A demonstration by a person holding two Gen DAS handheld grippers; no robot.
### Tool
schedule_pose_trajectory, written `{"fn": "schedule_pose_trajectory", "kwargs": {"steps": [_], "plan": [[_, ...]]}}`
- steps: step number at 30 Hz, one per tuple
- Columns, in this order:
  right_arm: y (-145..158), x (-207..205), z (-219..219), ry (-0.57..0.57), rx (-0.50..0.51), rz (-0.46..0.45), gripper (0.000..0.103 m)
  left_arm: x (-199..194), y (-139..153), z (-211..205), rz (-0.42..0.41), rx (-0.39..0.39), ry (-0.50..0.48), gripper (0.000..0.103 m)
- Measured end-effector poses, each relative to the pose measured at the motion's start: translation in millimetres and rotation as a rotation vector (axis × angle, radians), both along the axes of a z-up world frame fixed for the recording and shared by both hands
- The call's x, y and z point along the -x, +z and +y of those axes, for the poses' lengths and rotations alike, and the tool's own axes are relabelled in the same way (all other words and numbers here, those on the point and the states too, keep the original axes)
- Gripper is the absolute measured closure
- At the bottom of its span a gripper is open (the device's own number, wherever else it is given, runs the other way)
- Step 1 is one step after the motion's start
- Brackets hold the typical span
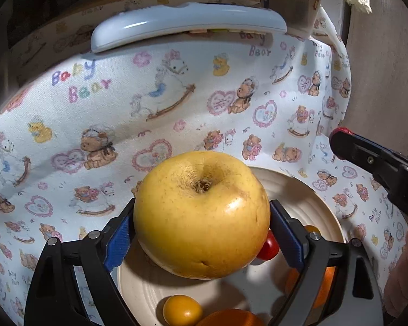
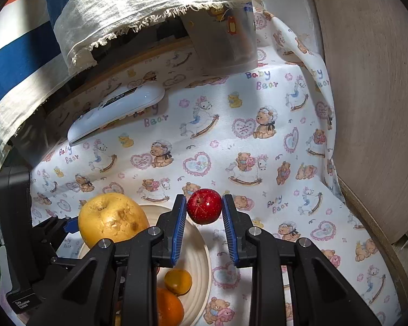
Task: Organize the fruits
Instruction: 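Lower the yellow apple onto the plate and open the left tool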
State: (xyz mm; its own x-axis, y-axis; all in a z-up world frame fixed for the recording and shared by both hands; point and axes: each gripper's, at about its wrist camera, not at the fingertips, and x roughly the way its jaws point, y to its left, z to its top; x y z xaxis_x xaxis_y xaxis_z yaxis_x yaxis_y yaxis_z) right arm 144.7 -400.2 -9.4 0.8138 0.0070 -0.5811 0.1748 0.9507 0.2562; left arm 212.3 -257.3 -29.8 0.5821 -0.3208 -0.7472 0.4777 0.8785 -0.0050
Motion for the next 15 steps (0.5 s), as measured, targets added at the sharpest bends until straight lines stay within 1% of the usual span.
{"fn": "schedule_pose_trajectory", "kwargs": {"steps": [2, 3, 5, 7, 11, 15], "plan": [[0, 0, -1, 0.001, 0.002, 0.002, 0.075, -1, 1, 4, 0.015, 0.028, 0.013, 0.013], [-1, -1, -2, 0.003, -0.006, 0.006, 0.075, -1, 2, 8, 0.009, 0.047, 0.02, 0.013], [-2, -1, -3, 0.003, -0.011, 0.011, 0.075, 3, 11, 15, -0.041, 0.071, 0.034, 0.011], [-2, -1, -2, 0.004, -0.007, 0.01, 0.075, 9, 24, 21, -0.094, 0.089, 0.035, 0.004], [0, 0, 0, 0.02, -0.003, 0.003, 0.075, 26, 50, 37, -0.174, 0.127, 0.042, 0.003], [0, 0, 4, 0.053, 0.0, 0.009, 0.075, 51, 68, 59, -0.265, 0.152, 0.068, 0.001]]}}
